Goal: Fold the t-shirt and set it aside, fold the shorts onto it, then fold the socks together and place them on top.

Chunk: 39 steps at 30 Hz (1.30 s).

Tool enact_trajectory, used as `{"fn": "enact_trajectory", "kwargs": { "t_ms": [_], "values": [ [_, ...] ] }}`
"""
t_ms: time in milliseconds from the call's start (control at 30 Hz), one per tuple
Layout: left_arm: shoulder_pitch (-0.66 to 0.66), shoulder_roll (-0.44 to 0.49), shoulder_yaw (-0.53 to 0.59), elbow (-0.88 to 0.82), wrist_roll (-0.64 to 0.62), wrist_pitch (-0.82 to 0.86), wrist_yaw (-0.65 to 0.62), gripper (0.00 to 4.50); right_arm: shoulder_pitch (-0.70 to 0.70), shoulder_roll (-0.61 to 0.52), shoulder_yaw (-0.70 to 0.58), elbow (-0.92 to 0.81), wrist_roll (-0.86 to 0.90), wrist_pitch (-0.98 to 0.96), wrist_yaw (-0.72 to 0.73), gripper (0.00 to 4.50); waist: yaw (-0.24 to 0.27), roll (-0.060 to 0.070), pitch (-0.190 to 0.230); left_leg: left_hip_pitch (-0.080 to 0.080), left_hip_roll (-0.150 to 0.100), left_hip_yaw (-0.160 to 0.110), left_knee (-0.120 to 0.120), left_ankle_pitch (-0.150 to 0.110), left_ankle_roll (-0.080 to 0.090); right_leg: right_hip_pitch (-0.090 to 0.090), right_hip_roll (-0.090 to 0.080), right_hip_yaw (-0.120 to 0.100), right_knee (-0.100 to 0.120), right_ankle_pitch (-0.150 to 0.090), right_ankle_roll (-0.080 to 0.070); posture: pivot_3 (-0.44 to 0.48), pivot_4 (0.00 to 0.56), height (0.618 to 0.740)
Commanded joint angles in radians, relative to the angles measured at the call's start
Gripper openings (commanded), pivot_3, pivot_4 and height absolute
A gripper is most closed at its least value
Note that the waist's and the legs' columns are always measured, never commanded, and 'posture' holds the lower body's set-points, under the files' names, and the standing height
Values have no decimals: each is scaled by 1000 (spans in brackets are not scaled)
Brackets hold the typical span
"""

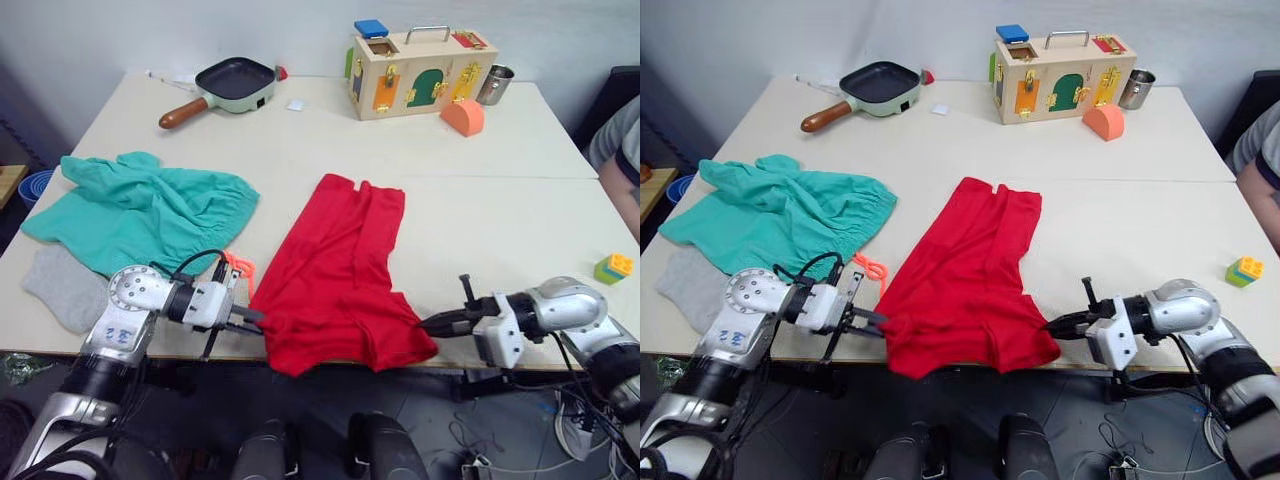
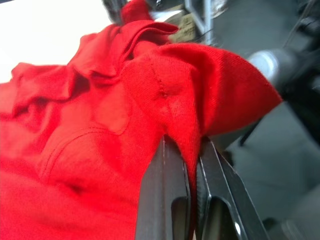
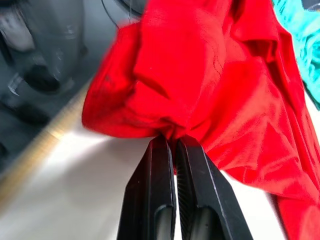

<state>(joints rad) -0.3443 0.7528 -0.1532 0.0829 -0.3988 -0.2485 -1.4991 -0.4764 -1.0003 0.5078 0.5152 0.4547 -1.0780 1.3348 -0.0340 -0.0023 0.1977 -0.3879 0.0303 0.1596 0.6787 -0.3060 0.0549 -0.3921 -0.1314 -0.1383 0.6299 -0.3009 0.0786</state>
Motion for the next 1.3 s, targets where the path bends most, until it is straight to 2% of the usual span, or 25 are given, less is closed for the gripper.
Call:
{"fn": "enact_trajectory", "kwargs": {
  "t_ms": [33,233,400,533,633,733,800,900,1067,1167,1300],
  "values": [
    [54,39,36,-118,-37,45,-1,0,83,-84,-82,-96,109,125,96,39,6,2,1,0,0,0,0,-1,0,0,0,0,0,0,0,0,150,740],
    [157,66,37,-263,-41,107,45,0,329,-241,-222,-367,229,429,128,39,13,4,2,-1,-1,-1,-4,-3,0,0,-1,0,-3,0,0,0,150,740],
    [221,125,25,-360,-99,226,11,0,482,-301,-308,-537,238,614,148,39,9,4,2,0,-1,-1,-9,-2,-1,-1,-1,-1,-6,0,0,0,150,740],
    [203,126,23,-358,-93,255,18,0,524,-301,-362,-595,220,718,164,39,14,4,2,0,-1,-1,-12,-1,-3,-1,-1,-2,-7,0,0,0,150,740],
    [134,140,61,-316,-156,380,30,0,505,-285,-406,-635,277,884,131,39,24,3,2,-1,-1,-1,-12,-1,-3,-1,-1,-2,-8,0,0,0,150,740],
    [65,166,93,-277,-222,517,27,0,438,-268,-429,-630,295,1025,129,39,29,3,2,-1,-1,-1,-12,0,-3,-2,-1,-1,-8,0,0,0,150,740],
    [-19,163,122,-227,-284,653,66,0,340,-244,-429,-605,319,1151,117,39,31,3,2,-1,-1,-1,-12,0,-3,-3,-1,-2,-8,0,0,0,150,740],
    [-171,113,149,-96,-339,821,155,0,160,-158,-420,-524,324,1306,83,39,32,3,2,-4,-1,-2,-11,1,-2,-4,0,-2,-7,0,0,0,150,740],
    [-366,13,133,108,-314,996,250,0,-132,42,-396,-301,246,1472,-5,39,31,2,2,-4,-2,-1,-10,3,-2,-4,1,-4,-4,0,0,0,150,740],
    [-472,-85,123,287,-235,992,339,0,-284,166,-393,-122,162,1506,-73,39,30,2,2,-8,-3,0,-8,5,-1,-6,3,-4,-2,0,1,0,150,740],
    [-555,-177,147,461,-157,910,417,0,-368,252,-413,28,81,1494,-94,39,33,2,2,-18,-2,-1,-1,5,0,-13,5,-6,2,1,3,0,150,740]
  ]
}}
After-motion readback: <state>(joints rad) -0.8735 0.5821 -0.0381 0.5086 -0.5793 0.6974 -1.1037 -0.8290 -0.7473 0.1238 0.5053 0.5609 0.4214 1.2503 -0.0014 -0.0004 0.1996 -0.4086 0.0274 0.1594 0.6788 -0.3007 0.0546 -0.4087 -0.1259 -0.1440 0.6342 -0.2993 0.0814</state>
